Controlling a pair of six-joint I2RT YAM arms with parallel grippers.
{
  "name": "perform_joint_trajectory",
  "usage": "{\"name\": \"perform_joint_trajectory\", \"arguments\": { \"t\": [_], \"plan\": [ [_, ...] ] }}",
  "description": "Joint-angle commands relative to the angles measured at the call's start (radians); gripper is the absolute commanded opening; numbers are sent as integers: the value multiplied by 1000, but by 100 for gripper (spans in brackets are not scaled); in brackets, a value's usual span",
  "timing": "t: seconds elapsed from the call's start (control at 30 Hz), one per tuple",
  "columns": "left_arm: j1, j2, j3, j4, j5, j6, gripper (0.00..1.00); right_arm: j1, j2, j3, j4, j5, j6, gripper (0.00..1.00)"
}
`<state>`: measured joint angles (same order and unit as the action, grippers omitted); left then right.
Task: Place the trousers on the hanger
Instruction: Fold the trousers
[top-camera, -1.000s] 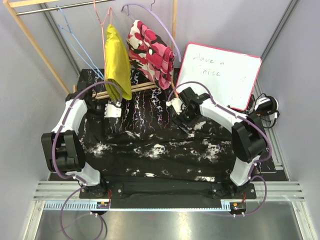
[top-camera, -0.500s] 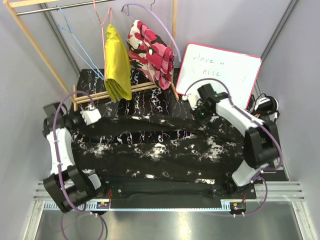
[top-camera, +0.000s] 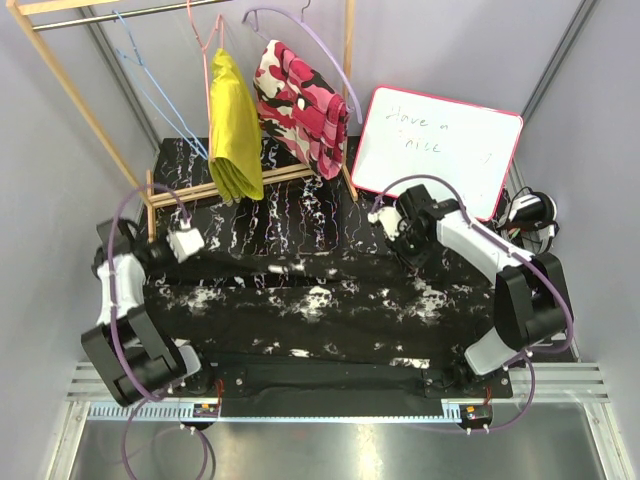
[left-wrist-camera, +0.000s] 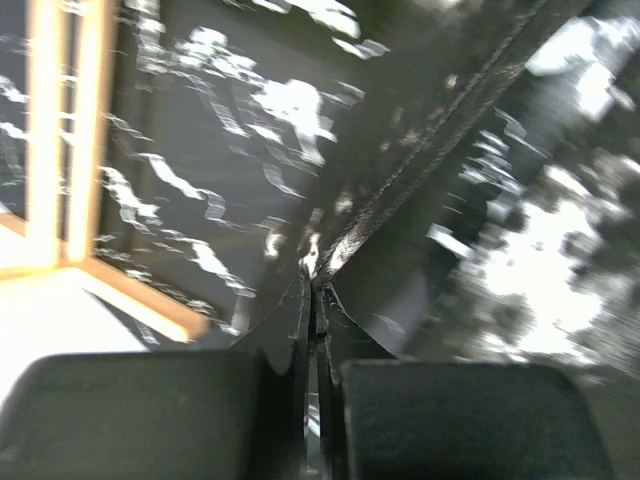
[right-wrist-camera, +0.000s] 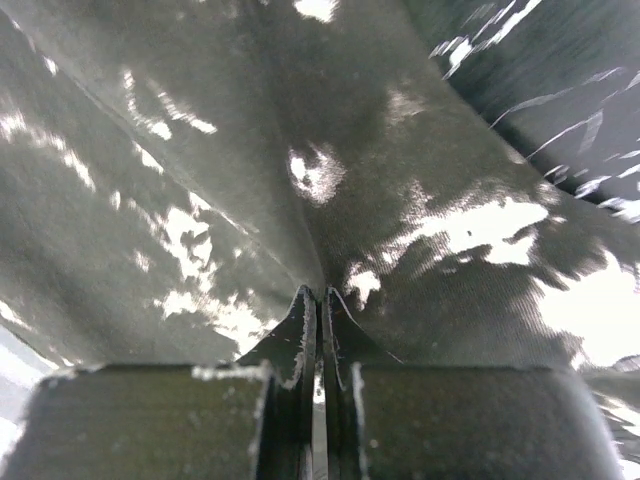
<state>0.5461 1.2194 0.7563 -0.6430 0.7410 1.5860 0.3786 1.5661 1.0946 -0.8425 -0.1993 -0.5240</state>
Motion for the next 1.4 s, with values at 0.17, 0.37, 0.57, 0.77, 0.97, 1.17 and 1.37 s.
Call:
{"name": "perform_joint_trajectory", "arguments": {
  "t": [0.17,0.37,0.57,0.77,0.97,1.17,1.37],
  "plan": [
    [-2,22,304,186,173,-368,0,-24,-46,191,-17,35,-16,0],
    [69,-60,-7,27,97,96,0,14,-22,-41,-32,-28,-63,17],
    [161,51,15,-291,-25,339,58,59,17,-99,-89,-29,-88,53],
    [192,130,247,-460,40,290,73,26,-52,11,-105,9,-68,69],
    [89,228,355,-394,11,139,78,-76,14,131,-116,61,-91,64],
    [-17,362,420,-295,-95,-35,78,-213,91,197,-99,57,-146,59],
    [-84,483,484,-219,-209,-92,79,-296,155,266,-98,67,-208,59]
  ]
}}
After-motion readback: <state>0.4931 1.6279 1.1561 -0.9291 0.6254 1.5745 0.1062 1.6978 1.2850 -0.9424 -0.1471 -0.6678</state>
